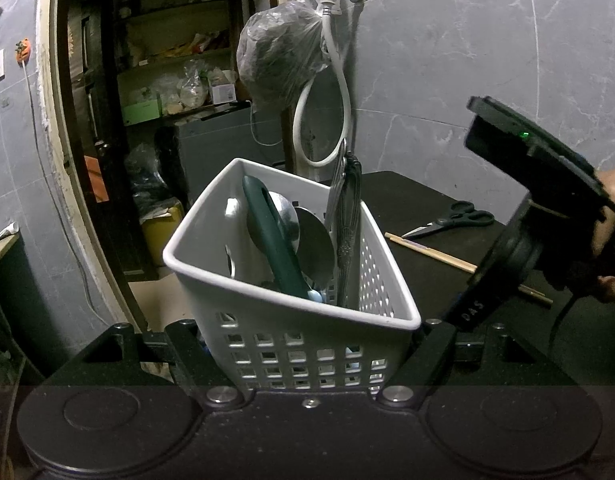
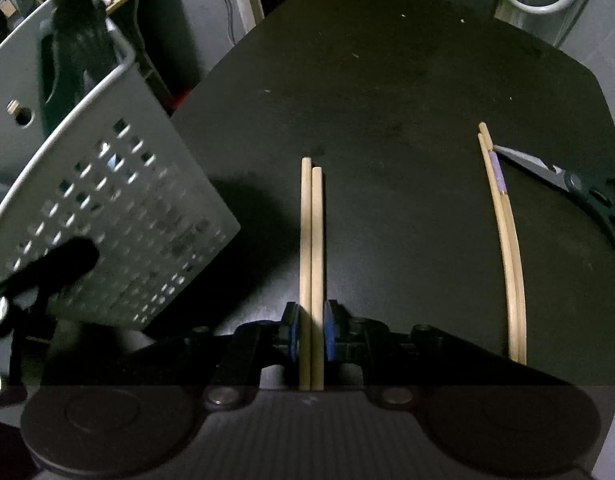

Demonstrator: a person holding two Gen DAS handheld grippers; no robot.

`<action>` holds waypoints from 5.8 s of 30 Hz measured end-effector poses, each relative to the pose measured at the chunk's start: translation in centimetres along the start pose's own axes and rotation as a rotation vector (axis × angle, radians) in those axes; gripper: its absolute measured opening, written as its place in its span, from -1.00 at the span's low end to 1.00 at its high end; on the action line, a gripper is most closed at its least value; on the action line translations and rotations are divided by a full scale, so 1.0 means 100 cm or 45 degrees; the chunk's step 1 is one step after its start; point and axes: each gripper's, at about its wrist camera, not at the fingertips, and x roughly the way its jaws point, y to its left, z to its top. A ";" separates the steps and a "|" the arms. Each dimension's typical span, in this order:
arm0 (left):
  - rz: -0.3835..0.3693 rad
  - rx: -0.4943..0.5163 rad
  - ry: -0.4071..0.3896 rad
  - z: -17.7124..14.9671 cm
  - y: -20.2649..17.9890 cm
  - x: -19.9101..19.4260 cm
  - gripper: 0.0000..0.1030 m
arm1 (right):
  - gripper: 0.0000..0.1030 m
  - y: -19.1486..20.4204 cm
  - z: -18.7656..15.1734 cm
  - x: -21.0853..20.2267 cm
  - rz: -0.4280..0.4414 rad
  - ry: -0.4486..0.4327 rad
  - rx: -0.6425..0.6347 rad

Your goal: Organize utensils

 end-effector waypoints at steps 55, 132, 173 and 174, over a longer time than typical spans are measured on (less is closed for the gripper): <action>-0.007 0.008 0.003 0.001 0.000 0.003 0.52 | -0.72 -0.075 -0.083 -0.048 0.417 -0.821 0.471; -0.009 0.018 0.007 0.003 0.001 0.005 0.52 | 1.00 0.007 -0.063 -0.154 0.090 -1.299 0.228; 0.031 -0.002 0.066 0.009 -0.005 0.009 0.53 | 0.99 -0.105 -0.070 -0.011 -0.325 -0.509 0.367; 0.032 -0.003 0.067 0.009 -0.005 0.009 0.53 | 0.99 -0.105 -0.067 -0.009 -0.325 -0.514 0.342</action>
